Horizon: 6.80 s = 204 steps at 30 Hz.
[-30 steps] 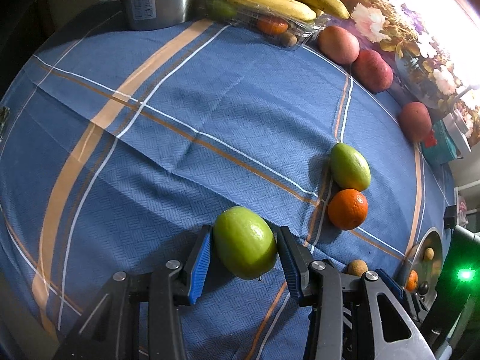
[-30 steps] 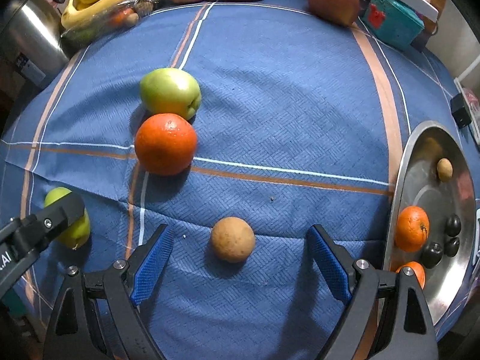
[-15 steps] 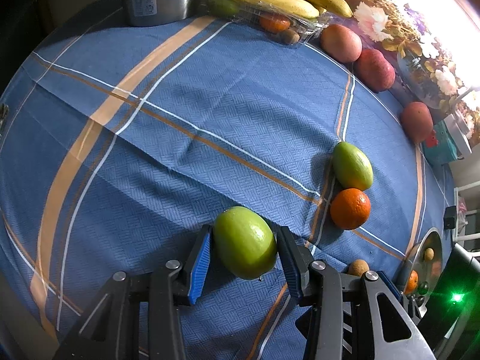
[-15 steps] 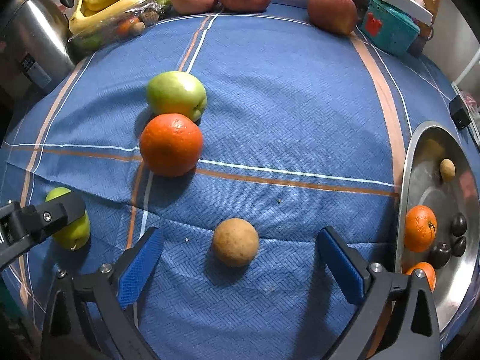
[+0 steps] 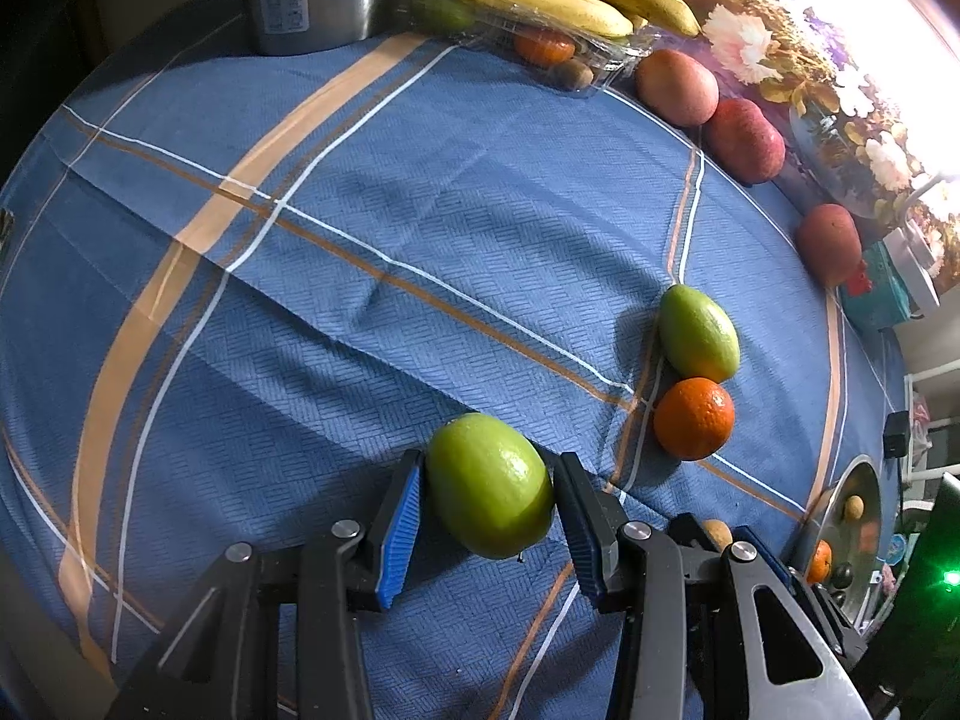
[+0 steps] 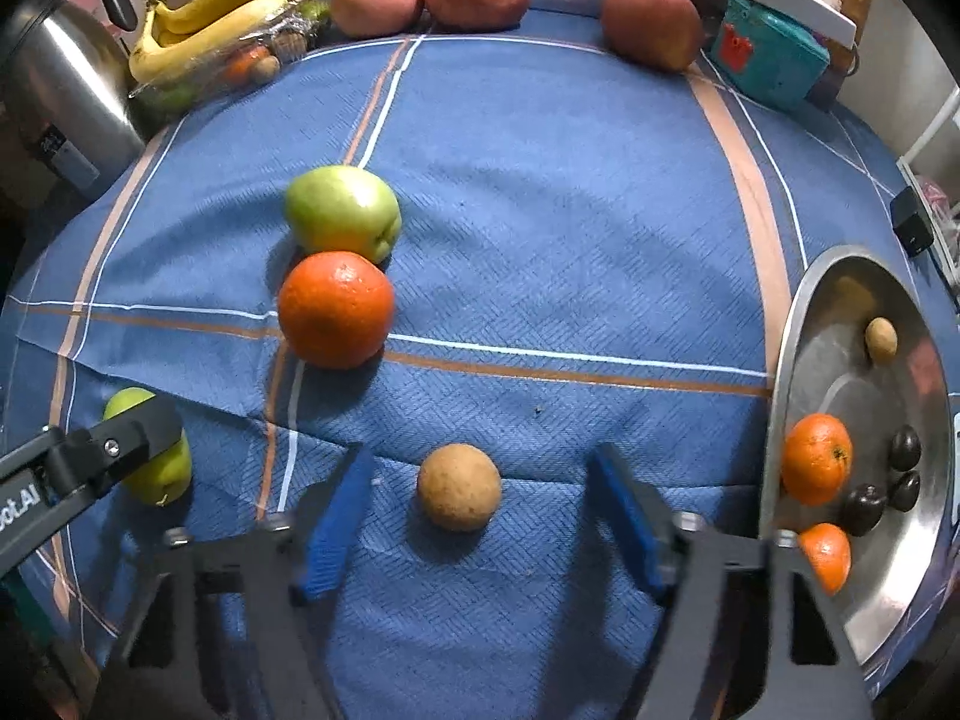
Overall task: Organize fruits
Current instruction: 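Close the right tool on the kiwi and lift while the left tool holds the pear, then carry the green pear and brown kiwi in both tools over the steel plate, then open both tools to drop the pear and kiwi into the plate, then withdraw both open tools from the plate toward the remaining pear and tangerine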
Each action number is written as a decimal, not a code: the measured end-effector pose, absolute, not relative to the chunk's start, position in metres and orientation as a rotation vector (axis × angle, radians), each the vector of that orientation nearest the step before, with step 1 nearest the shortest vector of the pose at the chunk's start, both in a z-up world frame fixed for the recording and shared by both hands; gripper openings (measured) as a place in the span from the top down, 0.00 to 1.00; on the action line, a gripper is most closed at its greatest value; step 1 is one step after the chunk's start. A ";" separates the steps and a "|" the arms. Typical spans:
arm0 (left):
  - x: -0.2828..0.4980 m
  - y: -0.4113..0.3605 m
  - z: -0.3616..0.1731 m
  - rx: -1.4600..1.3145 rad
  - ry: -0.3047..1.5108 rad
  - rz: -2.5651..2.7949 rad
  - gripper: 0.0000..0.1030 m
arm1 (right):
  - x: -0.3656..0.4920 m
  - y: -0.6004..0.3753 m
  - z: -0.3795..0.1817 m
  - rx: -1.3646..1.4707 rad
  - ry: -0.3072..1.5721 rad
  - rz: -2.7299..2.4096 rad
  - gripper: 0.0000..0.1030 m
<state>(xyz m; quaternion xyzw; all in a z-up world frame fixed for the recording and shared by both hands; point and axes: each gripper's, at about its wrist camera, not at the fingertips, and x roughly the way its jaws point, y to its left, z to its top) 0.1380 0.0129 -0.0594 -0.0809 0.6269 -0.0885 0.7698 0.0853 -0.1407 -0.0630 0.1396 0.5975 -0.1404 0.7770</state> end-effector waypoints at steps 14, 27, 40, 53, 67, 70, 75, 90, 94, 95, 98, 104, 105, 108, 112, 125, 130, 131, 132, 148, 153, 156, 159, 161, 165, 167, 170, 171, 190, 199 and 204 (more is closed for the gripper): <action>0.132 0.013 -0.036 -0.175 1.297 -0.218 0.55 | 0.077 -0.140 -0.023 0.377 1.228 -0.193 0.74; 0.120 -0.004 -0.008 -0.147 1.227 -0.254 0.55 | 0.054 -0.157 0.029 0.371 1.116 -0.219 0.74; 0.109 -0.042 -0.006 -0.087 1.226 -0.300 0.55 | 0.044 -0.180 0.031 0.383 1.110 -0.262 0.74; 0.092 -0.086 -0.003 -0.013 1.216 -0.353 0.55 | 0.021 -0.227 0.021 0.426 1.126 -0.356 0.74; 0.058 -0.153 -0.004 0.098 1.200 -0.446 0.55 | -0.022 -0.300 0.014 0.570 1.099 -0.457 0.74; 0.051 -0.167 -0.007 0.118 1.207 -0.466 0.55 | -0.032 -0.317 0.012 0.594 1.093 -0.476 0.74; 0.038 -0.191 -0.011 0.149 1.212 -0.504 0.55 | -0.049 -0.343 0.010 0.631 1.081 -0.517 0.74; 0.029 -0.235 -0.008 0.223 1.156 -0.567 0.55 | -0.078 -0.382 0.008 0.697 1.043 -0.559 0.74; 0.034 -0.242 -0.007 0.228 1.135 -0.585 0.55 | -0.075 -0.381 0.008 0.685 1.035 -0.547 0.74; 0.034 -0.242 -0.007 0.229 1.132 -0.587 0.55 | -0.073 -0.380 0.008 0.680 1.034 -0.542 0.74; 0.038 -0.246 -0.010 0.237 1.117 -0.596 0.55 | -0.068 -0.377 0.007 0.664 1.029 -0.529 0.74; 0.042 -0.251 -0.018 0.251 1.107 -0.621 0.55 | -0.055 -0.373 -0.003 0.652 1.022 -0.499 0.74; 0.043 -0.252 -0.018 0.257 1.102 -0.623 0.55 | -0.054 -0.372 -0.004 0.646 1.022 -0.496 0.74; 0.048 -0.254 -0.021 0.252 1.101 -0.633 0.55 | -0.050 -0.370 -0.006 0.634 1.023 -0.502 0.74; 0.051 -0.256 -0.026 0.247 1.107 -0.638 0.55 | -0.048 -0.372 -0.010 0.643 1.025 -0.506 0.74; 0.053 -0.255 -0.027 0.239 1.121 -0.659 0.55 | -0.043 -0.372 -0.025 0.650 1.070 -0.508 0.73; 0.057 -0.251 -0.031 0.183 1.170 -0.679 0.56 | -0.044 -0.372 -0.026 0.650 1.086 -0.509 0.73; 0.056 -0.251 -0.031 0.184 1.166 -0.683 0.57 | -0.043 -0.372 -0.025 0.643 1.085 -0.511 0.73; 0.056 -0.252 -0.030 0.190 1.161 -0.680 0.57 | -0.043 -0.371 -0.024 0.635 1.084 -0.513 0.73; 0.053 -0.250 -0.021 0.203 1.150 -0.681 0.57 | -0.044 -0.369 -0.020 0.613 1.092 -0.527 0.71; 0.052 -0.249 -0.017 0.204 1.148 -0.677 0.57 | -0.046 -0.370 -0.018 0.604 1.094 -0.527 0.69; 0.052 -0.247 -0.013 0.208 1.146 -0.665 0.57 | -0.046 -0.371 -0.014 0.600 1.086 -0.528 0.66; 0.053 -0.244 -0.010 0.212 1.145 -0.648 0.57 | -0.048 -0.371 -0.010 0.599 1.075 -0.531 0.63; 0.054 -0.241 -0.010 0.214 1.151 -0.628 0.57 | -0.049 -0.371 -0.008 0.600 1.070 -0.531 0.63; 0.057 -0.231 -0.012 0.216 1.169 -0.589 0.57 | -0.050 -0.372 -0.009 0.600 1.074 -0.534 0.62; 0.058 -0.227 -0.014 0.223 1.175 -0.571 0.57 | -0.049 -0.372 -0.010 0.603 1.080 -0.532 0.62; 0.059 -0.217 -0.018 0.232 1.189 -0.534 0.57 | -0.049 -0.372 -0.012 0.603 1.088 -0.531 0.62; 0.059 -0.214 -0.019 0.234 1.192 -0.525 0.57 | -0.048 -0.371 -0.013 0.602 1.091 -0.531 0.62; 0.061 -0.183 -0.029 0.227 1.207 -0.440 0.55 | -0.048 -0.364 -0.010 0.573 1.103 -0.526 0.62; 0.067 -0.180 -0.033 0.254 1.207 -0.374 0.25 | -0.045 -0.362 -0.012 0.559 1.116 -0.526 0.42; 0.069 -0.178 -0.037 0.269 1.213 -0.349 0.12 | -0.043 -0.360 -0.013 0.518 1.128 -0.534 0.39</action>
